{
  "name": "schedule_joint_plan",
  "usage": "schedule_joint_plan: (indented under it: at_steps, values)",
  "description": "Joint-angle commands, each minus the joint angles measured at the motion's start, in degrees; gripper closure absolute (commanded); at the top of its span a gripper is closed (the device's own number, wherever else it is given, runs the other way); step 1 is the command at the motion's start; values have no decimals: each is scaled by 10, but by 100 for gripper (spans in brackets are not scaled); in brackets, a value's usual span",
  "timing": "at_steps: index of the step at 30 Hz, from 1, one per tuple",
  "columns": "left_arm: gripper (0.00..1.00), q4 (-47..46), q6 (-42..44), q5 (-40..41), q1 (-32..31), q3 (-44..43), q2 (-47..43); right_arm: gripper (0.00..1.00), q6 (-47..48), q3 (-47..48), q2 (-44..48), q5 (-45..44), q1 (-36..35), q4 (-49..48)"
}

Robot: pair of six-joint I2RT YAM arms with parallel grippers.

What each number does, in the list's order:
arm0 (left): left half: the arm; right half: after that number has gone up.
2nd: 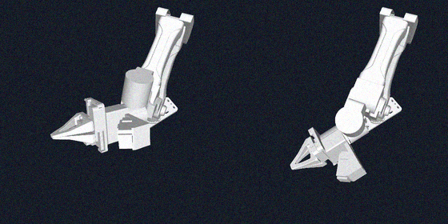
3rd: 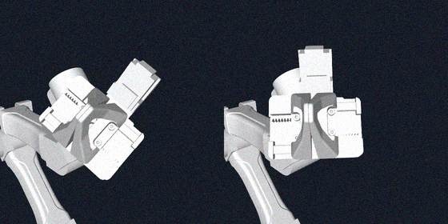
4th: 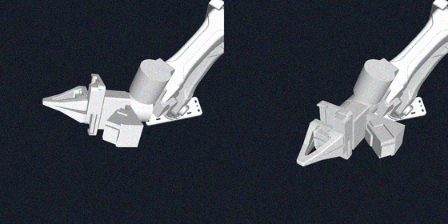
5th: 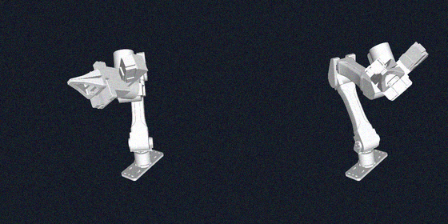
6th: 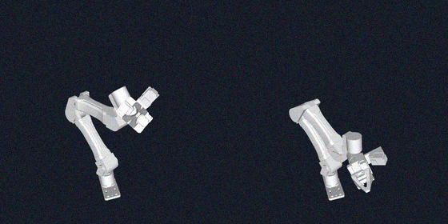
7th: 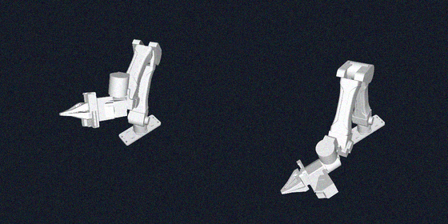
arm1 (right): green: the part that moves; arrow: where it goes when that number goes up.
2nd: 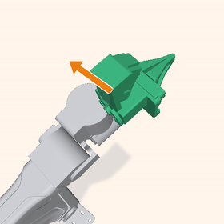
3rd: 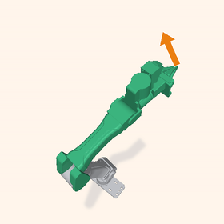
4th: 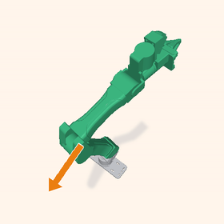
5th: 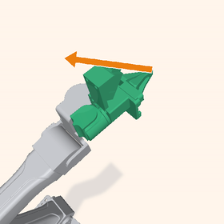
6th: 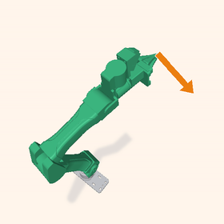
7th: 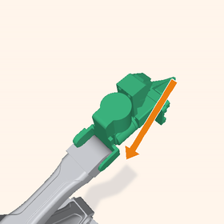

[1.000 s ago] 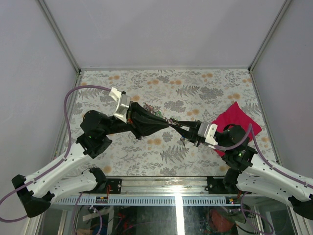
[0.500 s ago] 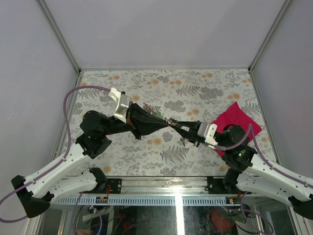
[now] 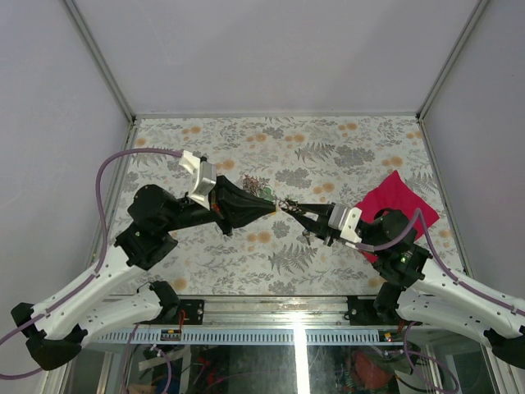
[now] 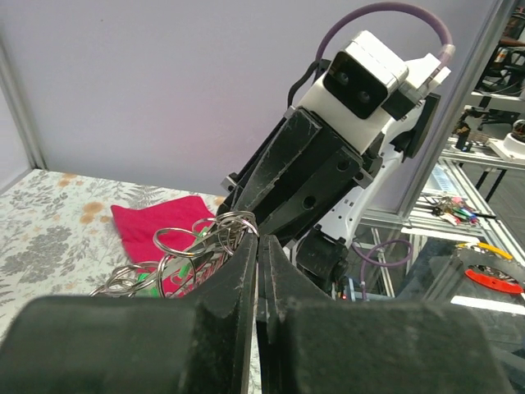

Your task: Put the keys on the keyring

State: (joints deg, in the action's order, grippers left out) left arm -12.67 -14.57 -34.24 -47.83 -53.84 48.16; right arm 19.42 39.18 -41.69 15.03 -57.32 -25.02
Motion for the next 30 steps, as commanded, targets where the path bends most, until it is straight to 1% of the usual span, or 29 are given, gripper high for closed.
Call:
schedule_joint_plan:
  at_steps: [1,8,12,20,24,27,30]
  values:
    - [100,58,37,15,-1,-31,-8,88,13,28,20,-25,-2,-63]
    - [100,101,60,17,-1,-55,-3,76,20,37,32,-15,-2,-8]
    - [100,106,62,10,-1,-64,2,69,21,41,45,-7,-2,30]
    - [100,90,52,6,-1,-58,7,60,11,52,62,22,-2,97]
    - [100,89,50,11,-1,-54,7,54,10,81,69,50,-2,158]
    - [100,85,48,15,-1,-49,5,52,13,104,73,64,-2,208]
    - [100,83,46,15,-1,-48,6,50,14,113,81,66,-2,236]
